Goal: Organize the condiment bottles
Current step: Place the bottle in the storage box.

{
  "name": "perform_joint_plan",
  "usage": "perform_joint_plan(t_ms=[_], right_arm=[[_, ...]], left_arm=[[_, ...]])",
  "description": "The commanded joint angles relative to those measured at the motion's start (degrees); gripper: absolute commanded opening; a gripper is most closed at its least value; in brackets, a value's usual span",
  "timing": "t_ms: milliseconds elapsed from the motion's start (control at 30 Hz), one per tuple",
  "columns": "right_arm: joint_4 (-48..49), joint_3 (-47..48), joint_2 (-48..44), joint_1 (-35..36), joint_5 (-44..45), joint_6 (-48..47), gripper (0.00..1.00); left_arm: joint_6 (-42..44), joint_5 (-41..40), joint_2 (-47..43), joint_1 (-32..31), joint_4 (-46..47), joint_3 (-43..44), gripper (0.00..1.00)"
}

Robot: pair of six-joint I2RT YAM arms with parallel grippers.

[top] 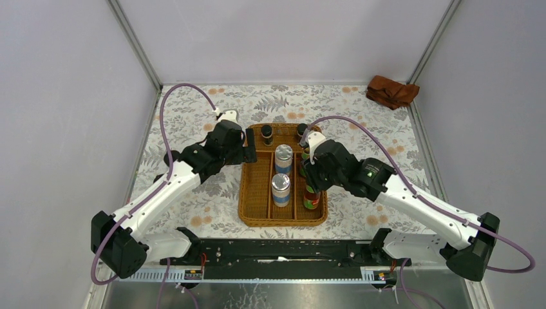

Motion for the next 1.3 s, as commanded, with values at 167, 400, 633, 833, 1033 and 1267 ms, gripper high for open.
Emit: perform_joint_plan(t_ms=[167, 400, 633, 833, 1033, 1267], right_arm=[[7.3, 0.1, -1.6, 0.6, 2.1, -0.4, 0.00], [8.7, -0.2, -0.7, 0.7, 2.5, -0.9, 0.00], [9.6, -0.1, 0.4, 0.7, 2.3, -1.6, 0.00], [10.3, -0.3, 0.9, 0.6, 2.2, -2.0, 0.00], [11.0, -0.1, 1.4, 0.6, 2.8, -2.6, 0.00], [11.3, -0.3, 1.8, 0.6, 3.5, -2.9, 0.00]], left_arm=[[0.8, -0.8, -1.3, 0.5, 1.3, -0.7, 0.98], [0.9, -1.0, -1.4, 0.4, 1.4, -1.2, 0.98], [1.2, -1.0, -1.0, 0.4, 1.3, -1.0, 0.98], [1.4, -1.1, -0.7, 0.5, 1.5, -1.1, 0.98], [1.7, -1.3, -0.4, 0.6, 1.4, -1.0, 0.98], [1.9, -1.2, -0.1, 0.7, 1.4, -1.0, 0.98]])
